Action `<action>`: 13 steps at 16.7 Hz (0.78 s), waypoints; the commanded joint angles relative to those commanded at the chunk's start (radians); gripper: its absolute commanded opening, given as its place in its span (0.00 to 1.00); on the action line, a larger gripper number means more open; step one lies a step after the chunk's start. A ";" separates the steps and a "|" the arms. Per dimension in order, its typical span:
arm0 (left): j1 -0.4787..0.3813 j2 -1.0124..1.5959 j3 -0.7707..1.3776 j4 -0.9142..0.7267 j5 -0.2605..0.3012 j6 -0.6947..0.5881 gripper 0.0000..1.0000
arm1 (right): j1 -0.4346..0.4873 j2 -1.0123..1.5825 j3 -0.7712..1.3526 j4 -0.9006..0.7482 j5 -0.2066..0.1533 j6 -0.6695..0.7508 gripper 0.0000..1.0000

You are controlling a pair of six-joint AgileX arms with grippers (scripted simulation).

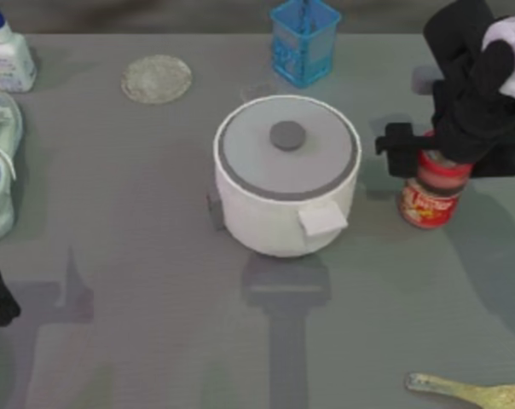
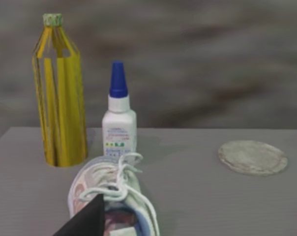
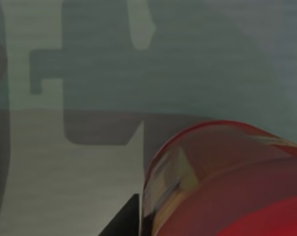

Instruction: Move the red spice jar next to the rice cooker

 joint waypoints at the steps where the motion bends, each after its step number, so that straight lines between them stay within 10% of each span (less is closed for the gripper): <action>1: 0.000 0.000 0.000 0.000 0.000 0.000 1.00 | 0.000 0.000 0.000 0.000 0.000 0.000 0.08; 13: 0.000 0.000 0.000 0.000 0.000 0.000 1.00 | 0.000 0.000 0.000 0.000 0.000 0.000 0.98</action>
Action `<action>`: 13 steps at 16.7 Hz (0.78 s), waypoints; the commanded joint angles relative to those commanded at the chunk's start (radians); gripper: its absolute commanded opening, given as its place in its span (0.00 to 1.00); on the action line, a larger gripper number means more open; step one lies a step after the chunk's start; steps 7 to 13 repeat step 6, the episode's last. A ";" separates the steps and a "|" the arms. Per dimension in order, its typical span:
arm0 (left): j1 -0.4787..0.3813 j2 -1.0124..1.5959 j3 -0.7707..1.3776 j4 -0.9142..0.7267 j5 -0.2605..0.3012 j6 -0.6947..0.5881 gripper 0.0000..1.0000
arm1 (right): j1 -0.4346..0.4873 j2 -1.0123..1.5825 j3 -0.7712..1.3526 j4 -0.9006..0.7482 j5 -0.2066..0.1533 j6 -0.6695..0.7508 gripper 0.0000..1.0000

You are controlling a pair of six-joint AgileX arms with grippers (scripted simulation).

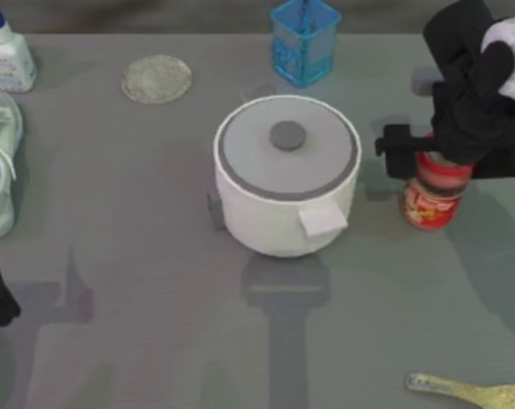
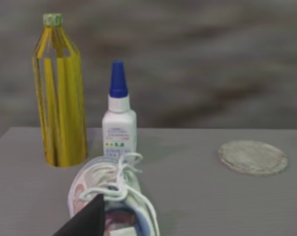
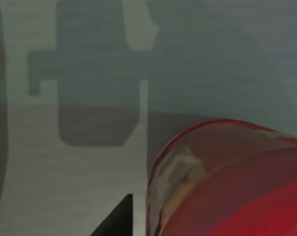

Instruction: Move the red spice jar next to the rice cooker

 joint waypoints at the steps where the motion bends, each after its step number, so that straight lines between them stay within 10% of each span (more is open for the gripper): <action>1: 0.000 0.000 0.000 0.000 0.000 0.000 1.00 | 0.000 0.000 0.000 0.000 0.000 0.000 1.00; 13: 0.000 0.000 0.000 0.000 0.000 0.000 1.00 | 0.000 0.000 0.000 0.000 0.000 0.000 1.00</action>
